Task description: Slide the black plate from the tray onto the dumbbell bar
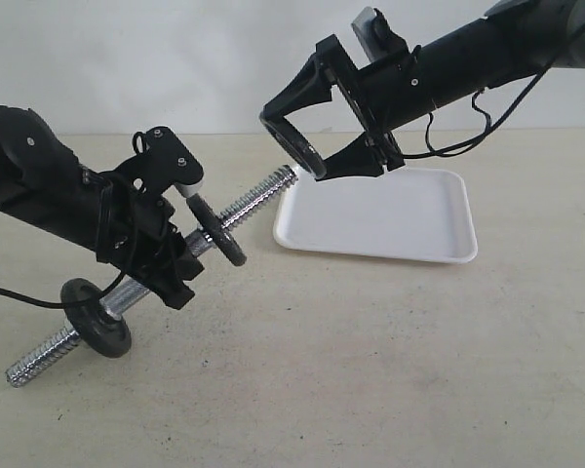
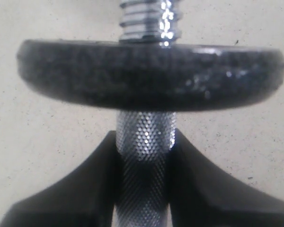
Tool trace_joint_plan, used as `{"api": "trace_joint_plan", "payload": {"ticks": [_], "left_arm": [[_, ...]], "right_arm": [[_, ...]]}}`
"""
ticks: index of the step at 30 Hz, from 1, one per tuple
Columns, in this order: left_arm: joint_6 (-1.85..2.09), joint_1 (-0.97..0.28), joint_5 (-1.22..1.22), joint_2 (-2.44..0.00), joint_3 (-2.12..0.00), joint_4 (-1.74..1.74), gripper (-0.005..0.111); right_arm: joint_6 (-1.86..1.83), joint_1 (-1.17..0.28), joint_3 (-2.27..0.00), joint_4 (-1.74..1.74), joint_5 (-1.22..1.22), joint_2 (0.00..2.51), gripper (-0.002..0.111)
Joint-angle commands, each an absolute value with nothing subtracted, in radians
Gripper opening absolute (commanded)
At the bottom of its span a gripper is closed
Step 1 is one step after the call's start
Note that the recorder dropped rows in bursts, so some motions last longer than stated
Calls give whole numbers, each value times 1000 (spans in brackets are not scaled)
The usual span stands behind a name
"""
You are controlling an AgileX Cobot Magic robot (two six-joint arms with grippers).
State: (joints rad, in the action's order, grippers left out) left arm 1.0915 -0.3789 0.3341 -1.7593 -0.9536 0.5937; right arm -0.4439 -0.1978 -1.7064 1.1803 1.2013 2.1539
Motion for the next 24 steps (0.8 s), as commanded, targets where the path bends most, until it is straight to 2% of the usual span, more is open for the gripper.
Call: {"api": "trace_joint_plan", "payload": {"ticks": [1,24], "left_arm": [[1093,-382,229,-1698,-987,639,4],[1093,-382,198,-1680,-987,639,4]], "right_arm": [[-458,-197,-1717,1234,1221,2124,0],[-454,-202,-1717,1183,1221,2124,0]]}}
